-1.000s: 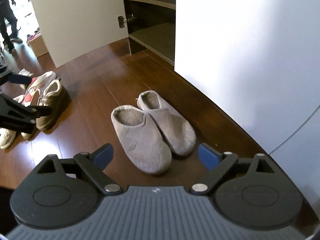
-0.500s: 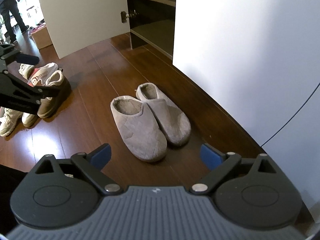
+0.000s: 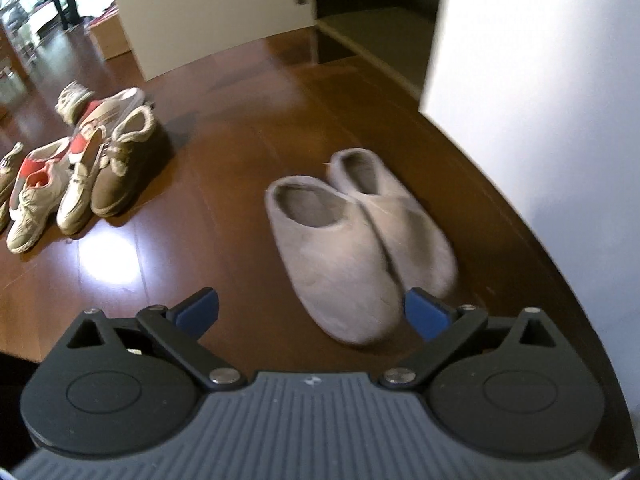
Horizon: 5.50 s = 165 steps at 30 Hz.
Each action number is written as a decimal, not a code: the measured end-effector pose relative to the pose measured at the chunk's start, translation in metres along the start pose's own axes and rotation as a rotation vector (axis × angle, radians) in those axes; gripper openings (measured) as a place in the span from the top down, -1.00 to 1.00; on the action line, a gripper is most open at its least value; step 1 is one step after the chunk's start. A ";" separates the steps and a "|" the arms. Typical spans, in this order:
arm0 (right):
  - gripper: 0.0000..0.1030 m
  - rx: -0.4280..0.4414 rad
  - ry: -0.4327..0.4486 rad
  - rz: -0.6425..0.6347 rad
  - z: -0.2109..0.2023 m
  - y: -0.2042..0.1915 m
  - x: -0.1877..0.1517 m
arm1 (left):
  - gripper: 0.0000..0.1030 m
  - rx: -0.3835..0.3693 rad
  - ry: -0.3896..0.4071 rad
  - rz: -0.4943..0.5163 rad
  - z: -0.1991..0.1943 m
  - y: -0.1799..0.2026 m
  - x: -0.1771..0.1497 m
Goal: Organize scattered shoes
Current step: 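Withdraw both tools from the paired slippers back toward the shoe pile, then grasp a brown fleece-lined buckle shoe with the right gripper and lift it, then carry the brown buckle shoe toward the cabinet beside the slippers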
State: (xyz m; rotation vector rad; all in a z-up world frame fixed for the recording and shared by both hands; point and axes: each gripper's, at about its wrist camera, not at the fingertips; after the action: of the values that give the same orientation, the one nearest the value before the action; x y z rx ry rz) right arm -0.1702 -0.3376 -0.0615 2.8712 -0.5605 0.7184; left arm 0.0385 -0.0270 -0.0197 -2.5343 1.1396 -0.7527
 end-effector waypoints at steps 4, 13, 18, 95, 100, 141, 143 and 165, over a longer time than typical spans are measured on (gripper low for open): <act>-0.92 0.051 -0.004 -0.082 0.027 -0.037 0.027 | -0.89 -0.007 -0.054 -0.100 0.004 -0.046 -0.035; -0.94 0.063 -0.033 -0.250 0.080 -0.115 0.079 | -0.89 -0.095 -0.082 -0.615 0.062 -0.134 -0.069; -0.95 0.078 -0.064 -0.285 0.111 -0.149 0.096 | -0.89 -0.133 -0.103 -0.763 0.090 -0.141 -0.083; -0.43 0.649 -0.077 -0.184 0.190 -0.287 0.233 | -0.87 -0.181 -0.106 -0.978 0.188 -0.192 -0.086; -0.47 0.333 -0.005 -0.420 0.210 -0.179 0.178 | -0.87 -0.315 -0.086 -0.752 0.180 -0.119 0.014; -0.48 0.197 0.096 -0.407 0.343 0.076 0.248 | -0.88 -0.355 -0.078 -0.199 0.237 0.127 0.191; -0.48 0.195 0.095 -0.403 0.342 0.079 0.247 | -0.88 -0.345 -0.082 -0.195 0.239 0.129 0.190; -0.90 0.139 0.130 0.180 0.172 0.055 0.089 | -0.88 -0.291 -0.047 -0.259 0.162 0.124 0.168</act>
State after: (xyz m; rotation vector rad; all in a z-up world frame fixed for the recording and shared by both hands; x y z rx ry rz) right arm -0.0443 -0.4534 -0.1683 2.8962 -0.7875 1.0007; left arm 0.1450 -0.2310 -0.1495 -2.9677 0.9779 -0.6178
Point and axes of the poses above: each gripper's, at about its wrist camera, not at the fingertips, and z roughly the way its jaws point, y to its right, x to its top, and after that the axes turned 8 degrees about -z, right-handed
